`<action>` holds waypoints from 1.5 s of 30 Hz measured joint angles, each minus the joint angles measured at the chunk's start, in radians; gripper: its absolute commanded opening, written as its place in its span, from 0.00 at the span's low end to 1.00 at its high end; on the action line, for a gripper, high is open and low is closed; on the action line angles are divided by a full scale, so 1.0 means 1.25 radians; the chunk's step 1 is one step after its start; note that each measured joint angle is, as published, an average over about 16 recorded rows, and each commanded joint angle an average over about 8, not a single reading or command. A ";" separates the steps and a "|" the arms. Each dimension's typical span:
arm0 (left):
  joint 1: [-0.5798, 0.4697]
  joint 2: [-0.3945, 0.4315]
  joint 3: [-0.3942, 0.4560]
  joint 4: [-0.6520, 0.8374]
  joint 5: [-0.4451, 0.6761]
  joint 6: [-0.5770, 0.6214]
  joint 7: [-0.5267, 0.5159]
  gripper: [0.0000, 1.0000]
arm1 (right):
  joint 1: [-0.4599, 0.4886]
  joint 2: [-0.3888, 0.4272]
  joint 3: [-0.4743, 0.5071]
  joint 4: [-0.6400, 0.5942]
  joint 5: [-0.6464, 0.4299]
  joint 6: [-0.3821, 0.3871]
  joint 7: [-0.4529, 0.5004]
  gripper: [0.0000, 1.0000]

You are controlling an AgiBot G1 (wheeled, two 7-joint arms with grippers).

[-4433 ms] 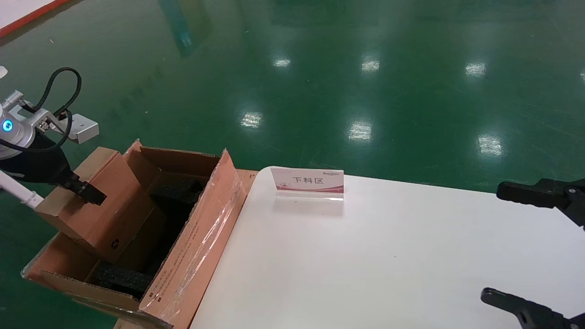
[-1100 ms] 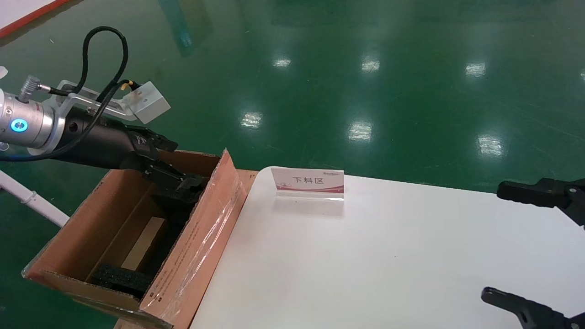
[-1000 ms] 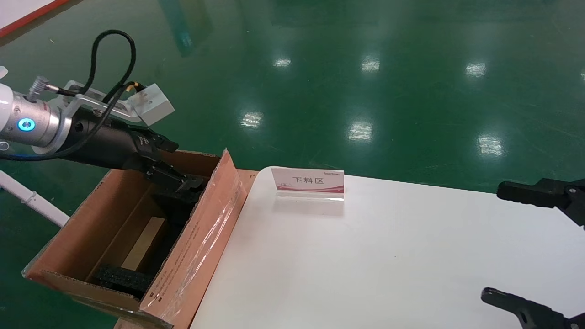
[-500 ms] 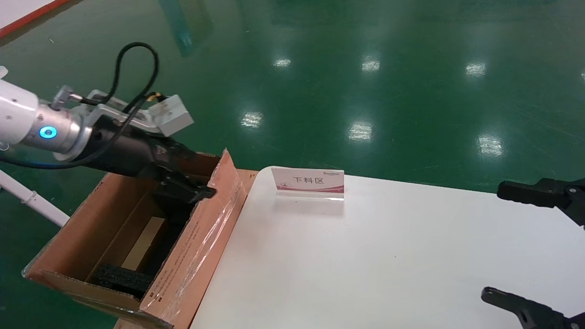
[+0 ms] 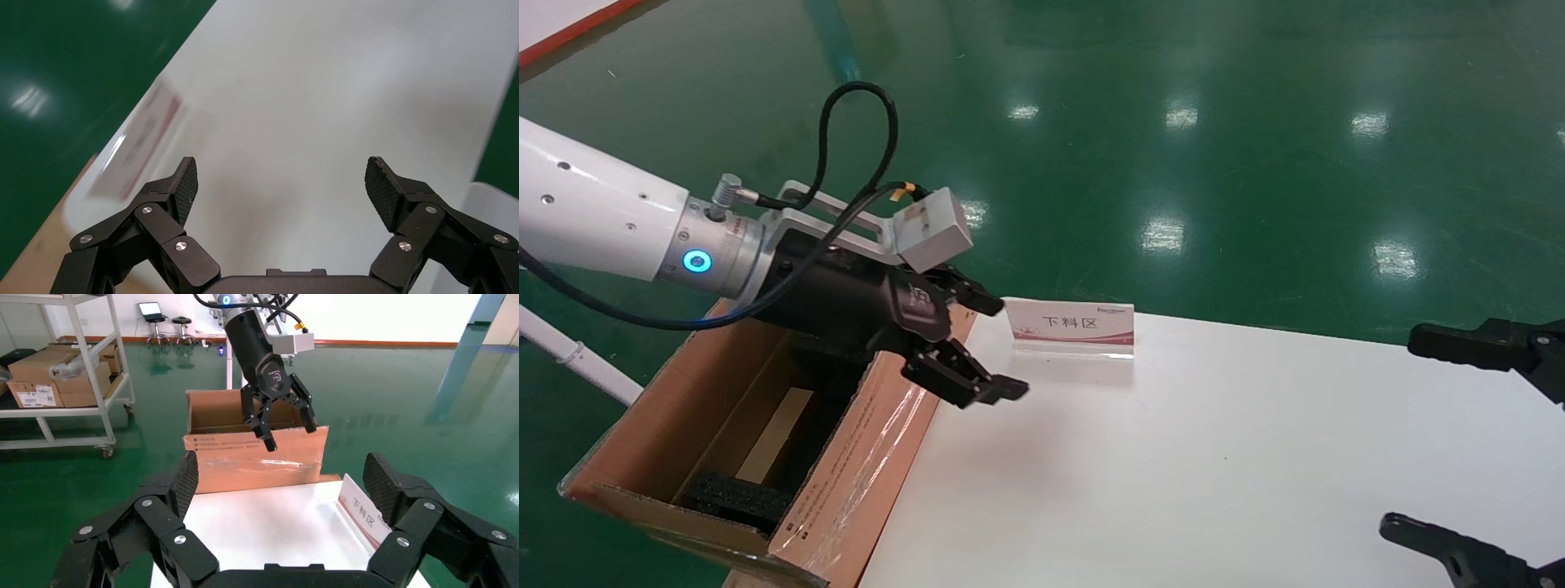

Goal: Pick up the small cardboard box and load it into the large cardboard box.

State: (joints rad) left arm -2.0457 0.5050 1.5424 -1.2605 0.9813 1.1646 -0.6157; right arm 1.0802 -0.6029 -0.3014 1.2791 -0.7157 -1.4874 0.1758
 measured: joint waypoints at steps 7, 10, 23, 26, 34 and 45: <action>0.141 0.015 -0.183 -0.003 -0.036 0.048 0.062 1.00 | 0.000 0.000 0.000 0.000 0.000 0.000 0.000 1.00; 0.200 0.022 -0.260 -0.005 -0.052 0.068 0.088 1.00 | 0.000 0.000 0.000 0.000 0.000 0.000 0.000 1.00; 0.460 0.050 -0.599 -0.011 -0.119 0.157 0.203 1.00 | 0.000 0.000 -0.001 0.000 0.001 0.000 0.000 1.00; 0.521 0.057 -0.677 -0.013 -0.134 0.178 0.230 1.00 | 0.000 0.000 -0.001 0.000 0.001 0.000 0.000 1.00; 0.675 0.074 -0.878 -0.016 -0.174 0.230 0.298 1.00 | 0.000 0.000 0.000 0.000 0.000 0.000 0.000 1.00; 0.775 0.085 -1.007 -0.018 -0.200 0.264 0.342 1.00 | -0.001 -0.001 0.003 0.001 -0.002 -0.001 0.002 1.00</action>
State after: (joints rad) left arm -1.0772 0.6110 0.2832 -1.2835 0.7309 1.4950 -0.1882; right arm 1.0789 -0.6044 -0.2971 1.2801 -0.7184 -1.4887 0.1780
